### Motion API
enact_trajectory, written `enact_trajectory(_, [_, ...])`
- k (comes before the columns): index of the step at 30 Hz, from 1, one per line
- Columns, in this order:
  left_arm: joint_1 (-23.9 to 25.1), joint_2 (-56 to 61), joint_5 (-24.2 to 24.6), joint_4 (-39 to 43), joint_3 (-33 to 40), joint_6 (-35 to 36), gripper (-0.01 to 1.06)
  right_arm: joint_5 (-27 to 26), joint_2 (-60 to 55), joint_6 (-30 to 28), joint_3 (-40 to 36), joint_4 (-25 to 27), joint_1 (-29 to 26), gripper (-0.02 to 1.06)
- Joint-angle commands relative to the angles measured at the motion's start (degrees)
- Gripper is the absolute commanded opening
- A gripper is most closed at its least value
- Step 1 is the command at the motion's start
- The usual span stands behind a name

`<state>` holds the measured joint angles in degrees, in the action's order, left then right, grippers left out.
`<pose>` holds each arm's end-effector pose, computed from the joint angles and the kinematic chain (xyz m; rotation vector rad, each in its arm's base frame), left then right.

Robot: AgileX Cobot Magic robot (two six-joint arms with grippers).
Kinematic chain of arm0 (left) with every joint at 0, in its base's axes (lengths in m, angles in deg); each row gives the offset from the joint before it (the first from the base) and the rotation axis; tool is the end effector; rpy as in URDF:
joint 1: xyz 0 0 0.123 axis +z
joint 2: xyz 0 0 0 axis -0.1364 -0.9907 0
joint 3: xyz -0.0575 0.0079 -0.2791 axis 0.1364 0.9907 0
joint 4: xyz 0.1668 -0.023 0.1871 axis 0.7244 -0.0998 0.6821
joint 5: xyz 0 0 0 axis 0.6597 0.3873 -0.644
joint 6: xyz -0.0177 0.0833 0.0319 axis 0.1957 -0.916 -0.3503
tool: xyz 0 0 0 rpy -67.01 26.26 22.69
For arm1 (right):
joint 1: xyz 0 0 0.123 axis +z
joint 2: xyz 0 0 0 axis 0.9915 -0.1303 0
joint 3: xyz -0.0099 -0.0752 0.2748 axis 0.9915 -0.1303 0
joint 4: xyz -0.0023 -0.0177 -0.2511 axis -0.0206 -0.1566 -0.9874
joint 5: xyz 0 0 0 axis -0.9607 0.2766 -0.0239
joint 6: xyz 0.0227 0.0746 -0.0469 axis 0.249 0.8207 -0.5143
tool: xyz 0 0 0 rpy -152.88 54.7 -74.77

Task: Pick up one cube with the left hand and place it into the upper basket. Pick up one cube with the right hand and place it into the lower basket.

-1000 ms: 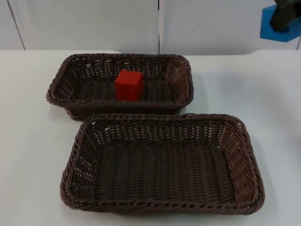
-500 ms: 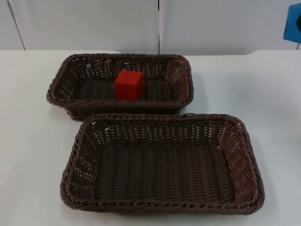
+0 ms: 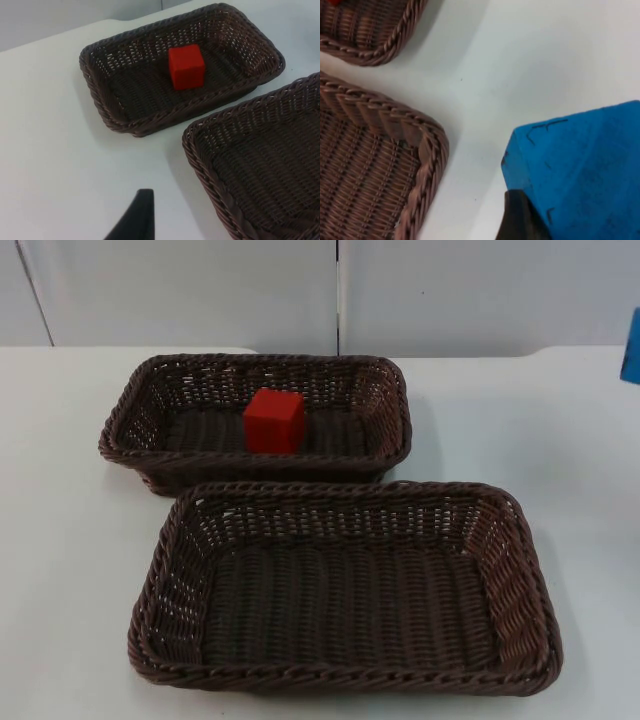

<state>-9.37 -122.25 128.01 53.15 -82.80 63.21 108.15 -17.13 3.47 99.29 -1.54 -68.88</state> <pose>0.1106 -0.0431 0.3072 0.4676 2.1274 -0.2243 0.2940 0.0788 0.2800 -0.4970 2.5158 0.1446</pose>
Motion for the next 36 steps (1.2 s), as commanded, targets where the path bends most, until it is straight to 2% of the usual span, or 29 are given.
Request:
enact_trajectory(1, [-0.1,0.2,0.1,-0.3,0.2,0.0,0.99,-1.5,0.7,0.2,-0.5,1.1,0.3,0.00])
enact_trajectory(5, [-0.1,0.2,0.1,-0.6,0.2,0.0,0.99,-1.5,0.7,-0.3,-0.6,2.5,0.8,0.00])
enact_trajectory(10, [-0.1,0.2,0.1,-0.9,0.2,0.0,0.99,-2.4,0.8,-0.3,-0.6,2.4,5.3,0.00])
enact_trajectory(20, [-0.1,0.2,0.1,-1.0,0.2,0.0,0.99,-3.3,0.8,-0.1,-0.6,2.1,17.7,0.00])
enact_trajectory(27, [-0.1,0.2,0.1,-1.0,0.2,0.0,0.99,-3.6,0.8,-0.3,-0.6,2.1,23.2,0.00])
enact_trajectory(36, [-0.1,0.2,0.0,-1.3,0.2,0.0,0.99,-3.6,0.8,-4.1,-0.6,2.1,29.0,0.00])
